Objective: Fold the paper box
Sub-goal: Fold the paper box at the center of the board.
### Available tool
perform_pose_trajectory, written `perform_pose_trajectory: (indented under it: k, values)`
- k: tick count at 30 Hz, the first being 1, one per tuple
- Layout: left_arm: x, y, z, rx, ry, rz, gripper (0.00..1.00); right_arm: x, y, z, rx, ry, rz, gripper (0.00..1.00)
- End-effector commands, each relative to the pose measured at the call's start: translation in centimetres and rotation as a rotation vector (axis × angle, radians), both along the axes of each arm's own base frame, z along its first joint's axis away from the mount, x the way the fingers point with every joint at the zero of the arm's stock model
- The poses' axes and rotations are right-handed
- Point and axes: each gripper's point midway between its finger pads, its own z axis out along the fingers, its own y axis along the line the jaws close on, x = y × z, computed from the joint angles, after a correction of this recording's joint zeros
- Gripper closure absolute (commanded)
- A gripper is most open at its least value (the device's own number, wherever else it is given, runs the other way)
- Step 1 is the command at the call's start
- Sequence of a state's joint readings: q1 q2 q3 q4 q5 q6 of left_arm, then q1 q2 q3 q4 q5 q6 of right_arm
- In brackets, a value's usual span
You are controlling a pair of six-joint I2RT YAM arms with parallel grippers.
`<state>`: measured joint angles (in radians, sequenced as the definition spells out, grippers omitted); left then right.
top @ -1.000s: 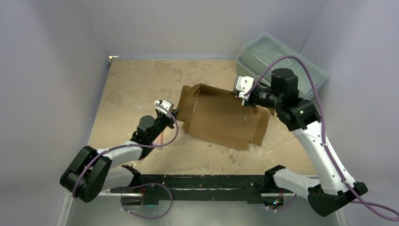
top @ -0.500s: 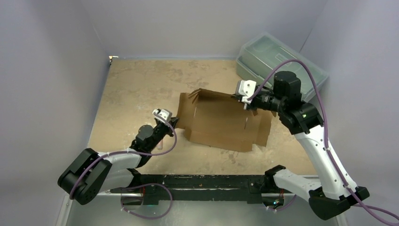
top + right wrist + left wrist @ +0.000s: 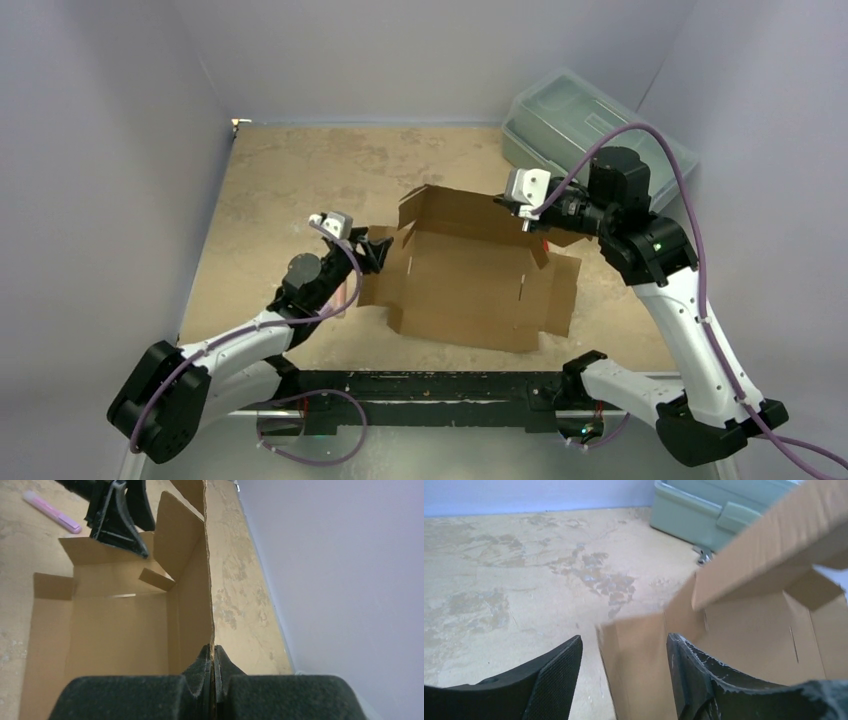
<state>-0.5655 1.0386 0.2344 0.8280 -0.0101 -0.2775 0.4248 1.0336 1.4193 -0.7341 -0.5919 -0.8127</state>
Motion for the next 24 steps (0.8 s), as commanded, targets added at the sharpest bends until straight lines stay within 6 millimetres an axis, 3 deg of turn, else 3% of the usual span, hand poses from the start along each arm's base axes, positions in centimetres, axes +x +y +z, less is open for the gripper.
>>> perform_pose_trajectory:
  k: [1, 4, 8, 12, 17, 24]
  values:
    - [1.5, 0.3, 1.8, -0.015, 0.090, 0.081, 0.38, 0.0, -0.5, 1.6, 0.001, -0.068, -0.019, 1.00]
    - [2.0, 0.1, 1.4, 0.021, 0.160, 0.088, 0.45, 0.1, -0.7, 1.8, 0.001, -0.077, -0.031, 1.00]
    - [1.8, -0.9, 0.3, 0.040, 0.272, 0.055, 0.46, 0.5, -1.0, 2.1, -0.001, -0.088, -0.055, 1.00]
    - [0.6, -1.4, 0.4, 0.008, 0.323, 0.013, 0.38, 1.1, -1.2, 2.1, -0.007, -0.094, -0.077, 1.00]
    - [0.2, 0.0, 0.4, 0.017, 0.345, 0.060, 0.29, 1.0, -0.9, 2.1, -0.005, -0.089, -0.065, 1.00]
    - [2.0, -0.5, -1.6, 0.003, 0.459, 0.010, 0.47, 0.9, -0.7, 1.7, -0.005, -0.076, -0.055, 1.00]
